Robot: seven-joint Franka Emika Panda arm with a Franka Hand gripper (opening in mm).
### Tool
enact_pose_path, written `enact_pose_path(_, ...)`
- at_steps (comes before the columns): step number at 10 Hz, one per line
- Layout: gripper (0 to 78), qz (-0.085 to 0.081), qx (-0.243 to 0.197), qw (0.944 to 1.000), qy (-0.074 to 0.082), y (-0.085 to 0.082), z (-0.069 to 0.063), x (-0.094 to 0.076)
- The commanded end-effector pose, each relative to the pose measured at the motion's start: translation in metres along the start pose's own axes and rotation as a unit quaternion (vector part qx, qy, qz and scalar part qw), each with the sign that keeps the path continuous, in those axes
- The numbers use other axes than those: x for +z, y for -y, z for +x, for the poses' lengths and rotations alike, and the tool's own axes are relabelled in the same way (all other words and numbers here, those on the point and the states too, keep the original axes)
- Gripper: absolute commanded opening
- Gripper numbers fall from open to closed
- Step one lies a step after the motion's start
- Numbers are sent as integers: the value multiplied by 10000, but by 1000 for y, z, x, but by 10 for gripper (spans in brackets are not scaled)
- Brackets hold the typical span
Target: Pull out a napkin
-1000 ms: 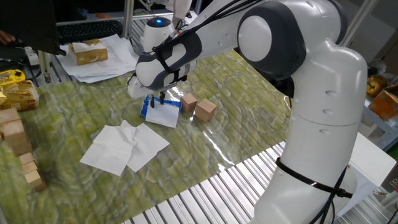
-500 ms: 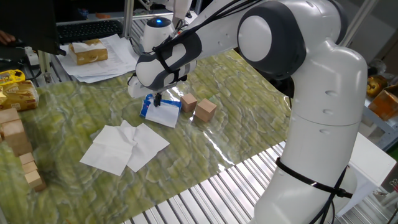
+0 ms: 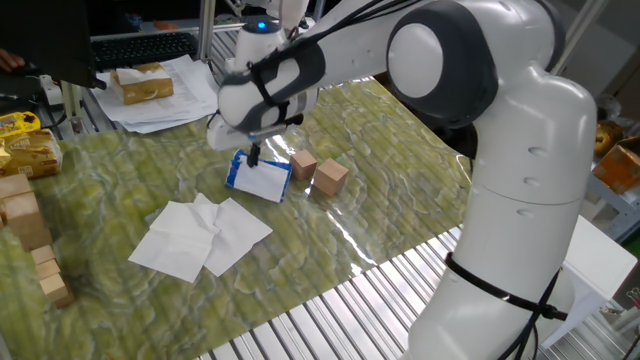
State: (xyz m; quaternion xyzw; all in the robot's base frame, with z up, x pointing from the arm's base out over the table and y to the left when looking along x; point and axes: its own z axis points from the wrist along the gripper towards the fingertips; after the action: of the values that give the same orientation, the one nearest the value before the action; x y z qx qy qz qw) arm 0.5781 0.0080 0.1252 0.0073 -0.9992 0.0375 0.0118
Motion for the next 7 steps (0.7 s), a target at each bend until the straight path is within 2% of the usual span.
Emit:
enact_pose_path(1,12,-79,43,9998,-187,7,3,-33)
enact_pose_path(3,12,-80,40,9996,-274,10,6,-46)
enact_pose_path(4,12,-77,55,9994,-339,14,10,-59)
enact_pose_path(7,12,-75,87,9988,-470,18,20,-83)
